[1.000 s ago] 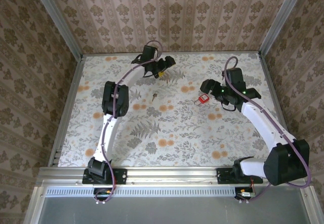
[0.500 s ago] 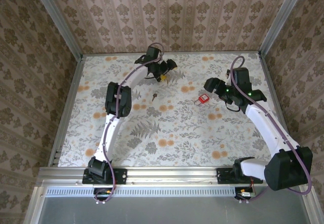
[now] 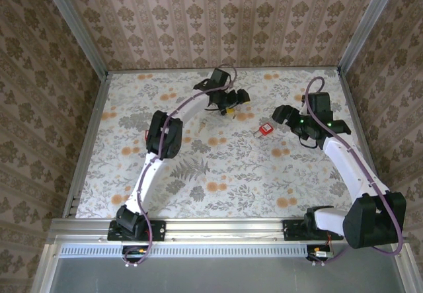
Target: Unlock with the key
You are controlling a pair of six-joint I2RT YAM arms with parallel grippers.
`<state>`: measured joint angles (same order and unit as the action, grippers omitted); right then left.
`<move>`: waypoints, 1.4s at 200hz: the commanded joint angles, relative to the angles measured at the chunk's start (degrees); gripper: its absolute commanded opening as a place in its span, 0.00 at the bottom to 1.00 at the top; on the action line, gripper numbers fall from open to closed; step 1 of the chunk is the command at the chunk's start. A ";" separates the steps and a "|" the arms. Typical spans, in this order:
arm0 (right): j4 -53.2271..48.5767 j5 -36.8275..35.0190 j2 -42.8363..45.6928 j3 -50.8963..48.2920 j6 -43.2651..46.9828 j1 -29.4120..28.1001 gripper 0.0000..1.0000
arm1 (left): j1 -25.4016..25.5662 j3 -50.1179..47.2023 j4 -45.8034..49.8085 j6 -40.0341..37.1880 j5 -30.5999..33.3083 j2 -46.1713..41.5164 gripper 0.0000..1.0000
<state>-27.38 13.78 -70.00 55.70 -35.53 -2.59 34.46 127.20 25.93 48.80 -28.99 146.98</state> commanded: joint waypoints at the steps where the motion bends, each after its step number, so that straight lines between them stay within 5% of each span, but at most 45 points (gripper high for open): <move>1: -0.07 -0.56 -0.07 -0.58 1.58 0.56 0.87 | 3.17 -9.52 -2.29 0.46 -2.36 -3.72 0.85; 57: 2.85 -0.49 -11.59 2.97 2.92 -1.25 0.62 | 2.18 -32.94 -18.69 4.84 -3.52 -18.08 0.84; 108: -5.28 -7.03 -32.96 23.06 14.53 -10.59 0.33 | -3.86 -47.68 -21.40 -0.21 -3.87 -39.57 0.85; 146: -7.66 -7.78 -46.59 36.01 19.03 -11.23 0.33 | -5.85 -61.20 -22.11 -3.51 -3.27 -54.47 0.87; 175: -13.23 -2.01 -55.98 47.60 22.28 -11.36 0.34 | -6.19 -69.75 -24.40 -3.19 -3.49 -61.45 0.89; 280: -21.63 1.82 -68.92 61.78 23.16 -12.26 0.30 | -7.21 -76.87 -25.23 -4.33 -4.68 -66.80 0.89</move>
<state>-44.62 14.20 -136.16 114.28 -13.15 -14.35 27.59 51.27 1.96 46.06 -32.67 81.84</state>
